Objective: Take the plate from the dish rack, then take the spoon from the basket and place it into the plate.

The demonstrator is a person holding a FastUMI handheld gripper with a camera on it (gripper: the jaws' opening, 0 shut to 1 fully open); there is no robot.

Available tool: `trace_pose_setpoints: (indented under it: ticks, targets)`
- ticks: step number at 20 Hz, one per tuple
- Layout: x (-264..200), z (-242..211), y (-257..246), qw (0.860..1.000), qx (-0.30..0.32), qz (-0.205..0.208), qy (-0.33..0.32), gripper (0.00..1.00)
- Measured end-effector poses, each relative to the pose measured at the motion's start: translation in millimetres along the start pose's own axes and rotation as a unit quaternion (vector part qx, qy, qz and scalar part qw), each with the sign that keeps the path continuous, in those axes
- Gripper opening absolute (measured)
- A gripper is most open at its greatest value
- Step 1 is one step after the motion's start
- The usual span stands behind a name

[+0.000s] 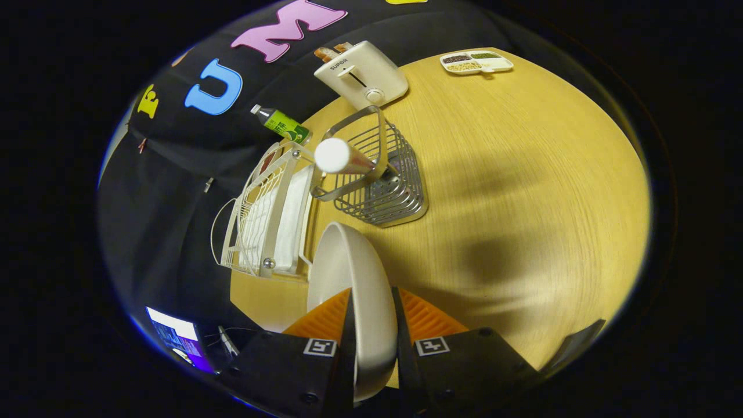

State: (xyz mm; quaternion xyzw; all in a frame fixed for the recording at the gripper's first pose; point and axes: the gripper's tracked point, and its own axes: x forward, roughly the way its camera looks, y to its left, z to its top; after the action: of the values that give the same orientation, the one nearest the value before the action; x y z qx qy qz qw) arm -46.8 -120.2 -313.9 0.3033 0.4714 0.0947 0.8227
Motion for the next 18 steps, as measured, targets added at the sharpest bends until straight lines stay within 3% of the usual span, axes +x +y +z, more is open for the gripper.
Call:
trace_pose_setpoints:
  ticks: [3, 4, 5, 6, 8, 10, 14, 18]
  targets:
    - [-1.7, -2.0, -23.2, 0.999, -0.042, -0.028, 0.001, 0.5]
    - [-4.6, 2.6, -25.8, 0.998, -0.065, -0.025, -0.009, 0.7]
    - [-9.0, 8.4, -29.0, 0.995, -0.096, -0.032, -0.023, 0.8]
    - [-10.6, 14.0, -30.5, 0.99, -0.13, -0.037, -0.038, 0.99]
    - [-27.4, 31.5, -30.4, 0.975, -0.197, -0.056, -0.083, 0.99]
    - [-43.3, 50.8, -14.6, 0.96, -0.239, -0.048, -0.135, 0.99]
    - [-57.5, 84.4, 22.8, 0.959, -0.22, 0.003, -0.177, 0.99]
    - [-55.1, 129.7, 42.6, 0.941, -0.245, 0.012, -0.232, 0.97]
